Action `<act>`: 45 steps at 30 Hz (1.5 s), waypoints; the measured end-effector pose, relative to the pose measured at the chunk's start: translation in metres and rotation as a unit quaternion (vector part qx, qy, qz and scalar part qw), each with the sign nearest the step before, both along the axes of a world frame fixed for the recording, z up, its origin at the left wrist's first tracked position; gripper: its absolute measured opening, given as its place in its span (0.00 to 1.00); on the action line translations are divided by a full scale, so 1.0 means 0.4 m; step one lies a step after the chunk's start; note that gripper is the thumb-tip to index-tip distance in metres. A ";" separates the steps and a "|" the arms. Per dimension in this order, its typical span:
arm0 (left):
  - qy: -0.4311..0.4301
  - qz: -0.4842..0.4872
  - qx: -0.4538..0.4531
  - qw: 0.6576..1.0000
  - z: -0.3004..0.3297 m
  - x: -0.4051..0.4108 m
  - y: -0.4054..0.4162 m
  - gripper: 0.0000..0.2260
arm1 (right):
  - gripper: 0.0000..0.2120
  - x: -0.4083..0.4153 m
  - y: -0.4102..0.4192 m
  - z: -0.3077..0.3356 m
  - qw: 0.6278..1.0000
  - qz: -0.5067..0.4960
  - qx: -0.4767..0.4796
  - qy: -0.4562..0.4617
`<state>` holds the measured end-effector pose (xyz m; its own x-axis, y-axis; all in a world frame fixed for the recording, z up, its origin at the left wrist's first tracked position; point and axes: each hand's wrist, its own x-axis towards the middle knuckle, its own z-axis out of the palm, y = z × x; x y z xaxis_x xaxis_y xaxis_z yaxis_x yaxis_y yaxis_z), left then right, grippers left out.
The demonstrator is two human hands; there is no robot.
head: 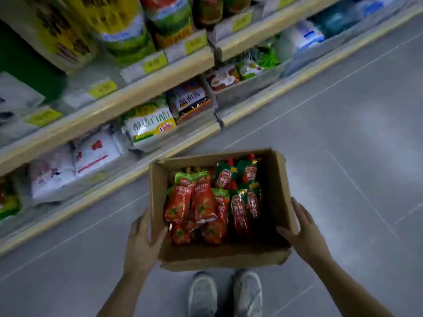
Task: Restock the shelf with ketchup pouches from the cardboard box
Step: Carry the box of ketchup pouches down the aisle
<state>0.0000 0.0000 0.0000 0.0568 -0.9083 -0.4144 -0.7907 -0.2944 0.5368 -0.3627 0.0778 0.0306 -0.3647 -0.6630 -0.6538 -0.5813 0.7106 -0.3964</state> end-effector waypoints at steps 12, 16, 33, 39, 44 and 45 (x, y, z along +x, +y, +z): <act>0.007 -0.043 -0.046 0.998 -0.171 0.032 -0.008 0.28 | 0.31 0.027 0.020 -0.183 0.994 -0.040 -0.046 0.094; 0.018 -0.073 -0.035 0.997 -0.099 0.050 -0.083 0.31 | 0.37 -0.009 -0.014 -0.132 0.992 0.002 -0.063 0.106; -0.087 -0.260 0.145 0.951 0.257 -0.139 -0.112 0.33 | 0.31 -0.129 0.244 0.212 0.994 -0.091 0.005 0.065; -0.074 -0.301 0.127 0.942 0.332 -0.359 -0.079 0.32 | 0.33 -0.283 0.369 0.264 0.987 -0.144 -0.020 0.068; -0.082 -0.313 0.109 0.940 0.373 -0.602 -0.019 0.31 | 0.34 -0.498 0.461 0.319 0.984 -0.159 -0.019 0.081; -0.080 -0.307 0.106 0.942 0.384 -0.654 -0.007 0.31 | 0.34 -0.547 0.473 0.333 0.984 -0.156 -0.016 0.080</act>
